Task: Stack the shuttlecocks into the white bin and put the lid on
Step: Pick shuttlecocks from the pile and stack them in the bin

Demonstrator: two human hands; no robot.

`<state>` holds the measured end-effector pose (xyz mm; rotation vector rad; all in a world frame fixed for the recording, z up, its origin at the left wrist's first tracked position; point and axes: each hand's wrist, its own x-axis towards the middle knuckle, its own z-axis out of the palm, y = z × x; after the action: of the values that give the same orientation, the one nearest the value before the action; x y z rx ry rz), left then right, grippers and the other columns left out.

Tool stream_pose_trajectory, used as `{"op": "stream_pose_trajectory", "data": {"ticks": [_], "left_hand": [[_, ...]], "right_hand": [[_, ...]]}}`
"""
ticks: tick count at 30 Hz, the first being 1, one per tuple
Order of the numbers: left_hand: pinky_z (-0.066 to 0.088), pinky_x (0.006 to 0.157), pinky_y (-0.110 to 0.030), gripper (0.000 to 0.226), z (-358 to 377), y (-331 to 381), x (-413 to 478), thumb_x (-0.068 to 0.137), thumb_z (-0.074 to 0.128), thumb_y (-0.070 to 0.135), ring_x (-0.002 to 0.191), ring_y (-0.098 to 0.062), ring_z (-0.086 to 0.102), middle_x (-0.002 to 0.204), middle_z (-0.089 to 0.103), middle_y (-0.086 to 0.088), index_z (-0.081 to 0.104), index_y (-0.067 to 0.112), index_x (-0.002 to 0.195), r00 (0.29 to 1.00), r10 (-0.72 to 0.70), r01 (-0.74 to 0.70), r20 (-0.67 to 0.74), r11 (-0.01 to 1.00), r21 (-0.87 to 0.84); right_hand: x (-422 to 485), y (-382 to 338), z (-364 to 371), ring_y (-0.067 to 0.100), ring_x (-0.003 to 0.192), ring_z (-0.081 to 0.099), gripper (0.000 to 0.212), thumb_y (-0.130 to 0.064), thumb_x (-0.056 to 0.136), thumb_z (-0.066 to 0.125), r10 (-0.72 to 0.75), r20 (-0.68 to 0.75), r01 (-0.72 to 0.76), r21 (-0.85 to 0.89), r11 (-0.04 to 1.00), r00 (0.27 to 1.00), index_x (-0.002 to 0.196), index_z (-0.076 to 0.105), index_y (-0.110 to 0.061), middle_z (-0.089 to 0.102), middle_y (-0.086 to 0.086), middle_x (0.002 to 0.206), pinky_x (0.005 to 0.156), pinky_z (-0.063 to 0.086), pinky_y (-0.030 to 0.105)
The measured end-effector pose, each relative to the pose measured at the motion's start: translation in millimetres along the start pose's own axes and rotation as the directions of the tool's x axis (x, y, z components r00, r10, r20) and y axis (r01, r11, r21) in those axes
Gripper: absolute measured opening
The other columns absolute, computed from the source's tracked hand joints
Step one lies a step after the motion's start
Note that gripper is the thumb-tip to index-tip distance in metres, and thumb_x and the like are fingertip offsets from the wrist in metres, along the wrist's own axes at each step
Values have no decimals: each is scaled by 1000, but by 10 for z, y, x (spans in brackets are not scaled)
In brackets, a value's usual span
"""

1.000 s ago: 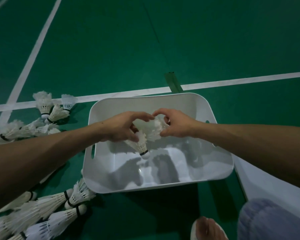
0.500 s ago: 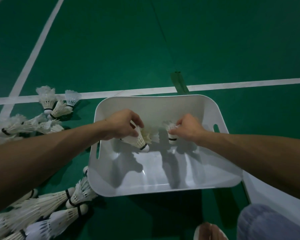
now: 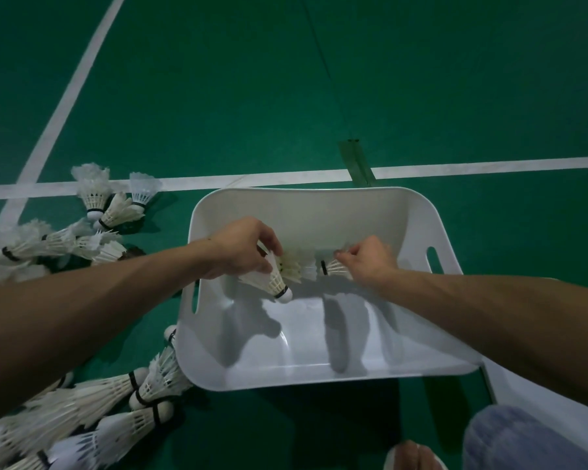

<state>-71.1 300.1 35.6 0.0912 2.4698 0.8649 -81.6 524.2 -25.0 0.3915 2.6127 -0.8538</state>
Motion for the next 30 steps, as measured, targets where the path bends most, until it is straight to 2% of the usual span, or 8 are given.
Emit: {"op": "stream_pose_trajectory", "data": {"ticks": [3, 6, 10, 15, 21, 23, 25, 30], "left_hand": [[49, 61, -22, 25, -4, 0, -1, 76, 76, 5, 85, -21, 65, 94, 70, -6, 71, 19, 96, 1000, -1, 1, 0, 1000, -3], [51, 61, -22, 24, -6, 7, 19, 77, 76, 5, 83, -20, 64, 93, 70, -5, 71, 18, 96, 1000, -2, 1, -11, 1000, -14], [59, 69, -34, 22, -5, 3, 61, 78, 74, 2, 86, -23, 65, 96, 70, -7, 69, 18, 93, 1000, -15, 13, -20, 997, -75], [59, 74, -44, 25, 9, -10, 109, 77, 73, -2, 94, -24, 64, 98, 65, -1, 66, 16, 93, 999, -8, 3, -41, 991, -131], [55, 67, -35, 34, 34, 12, 109, 73, 76, -5, 74, -18, 61, 93, 65, -3, 64, 14, 98, 997, 33, -45, -63, 977, -207], [54, 67, -33, 36, 42, 57, 80, 72, 77, -5, 69, -15, 60, 87, 65, 0, 63, 13, 100, 997, 64, -73, -47, 974, -216], [54, 71, -33, 37, 62, 107, 61, 72, 77, -4, 69, -15, 59, 84, 65, 2, 62, 14, 101, 993, 112, -116, -35, 975, -191], [57, 80, -38, 47, 168, 277, 36, 73, 77, -3, 69, -13, 62, 85, 67, 1, 59, 16, 112, 975, 224, -223, -12, 961, -167]], "right_hand": [[39, -21, 106, 16, 55, 51, 30, -26, 93, 61, 7, 63, -16, 147, 989, 998, 68, 64, -11, 51, -1, 54, 59, 49, 30], [70, -38, 202, 19, 70, 55, 15, -17, 98, 52, 45, 185, -111, 363, 925, 982, 97, 67, -12, 58, 5, 77, 65, 58, 35], [75, -93, 289, 15, 67, 55, 14, -11, 97, 52, 46, 268, -168, 455, 874, 962, 92, 64, -14, 57, 4, 77, 57, 54, 28], [141, -168, 301, 25, 79, 58, 12, -10, 95, 53, 95, 293, -253, 566, 785, 951, 92, 64, -6, 60, 14, 86, 81, 57, 43], [114, -69, 183, 21, 60, 56, 15, -11, 95, 50, 124, 245, -225, 443, 868, 962, 83, 59, -8, 59, 13, 75, 56, 48, 28], [89, -49, 104, 23, 59, 54, 15, -3, 89, 54, 67, 155, -124, 392, 912, 986, 76, 60, -7, 58, 16, 74, 55, 48, 31], [-1, -66, -12, 24, 68, 57, 8, 0, 84, 62, -16, 103, -26, 392, 920, 995, 84, 63, -8, 62, 15, 79, 65, 53, 36], [-358, -94, -254, 27, 98, 66, 55, 8, 72, 76, -332, 313, 123, 536, 835, 890, 120, 59, -13, 62, 12, 115, 82, 58, 35]]}}
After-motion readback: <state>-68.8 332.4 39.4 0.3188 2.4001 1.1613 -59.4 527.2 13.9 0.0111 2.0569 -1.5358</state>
